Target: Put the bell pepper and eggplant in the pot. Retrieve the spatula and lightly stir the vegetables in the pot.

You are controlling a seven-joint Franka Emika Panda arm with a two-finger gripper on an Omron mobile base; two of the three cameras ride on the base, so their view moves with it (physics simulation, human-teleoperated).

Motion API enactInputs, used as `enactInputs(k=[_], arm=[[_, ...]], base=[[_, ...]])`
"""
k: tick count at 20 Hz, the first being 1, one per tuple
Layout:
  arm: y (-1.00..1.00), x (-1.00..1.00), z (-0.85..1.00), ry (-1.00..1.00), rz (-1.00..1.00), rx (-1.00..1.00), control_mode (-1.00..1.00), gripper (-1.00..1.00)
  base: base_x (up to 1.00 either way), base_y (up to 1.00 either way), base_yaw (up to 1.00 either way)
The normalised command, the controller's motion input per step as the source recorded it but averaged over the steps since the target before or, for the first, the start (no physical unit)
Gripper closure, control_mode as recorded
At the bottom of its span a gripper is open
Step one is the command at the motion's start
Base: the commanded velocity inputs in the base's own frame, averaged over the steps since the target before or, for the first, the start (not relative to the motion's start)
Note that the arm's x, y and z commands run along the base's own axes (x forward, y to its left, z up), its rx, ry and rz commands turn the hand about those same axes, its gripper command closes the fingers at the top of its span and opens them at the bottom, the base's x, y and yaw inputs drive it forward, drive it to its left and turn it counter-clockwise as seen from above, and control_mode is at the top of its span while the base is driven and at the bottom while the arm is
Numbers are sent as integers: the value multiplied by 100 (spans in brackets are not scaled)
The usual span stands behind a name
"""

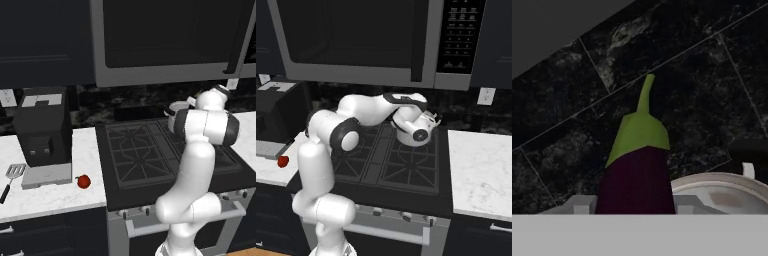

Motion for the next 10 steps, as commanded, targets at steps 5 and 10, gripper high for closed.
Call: enactInputs(k=[5,10], arm=[[-3,77,-24,5,0,0,-100,100],[-13,50,-41,2,0,0,-100,100]], base=[[0,0,0],[0,0,0]])
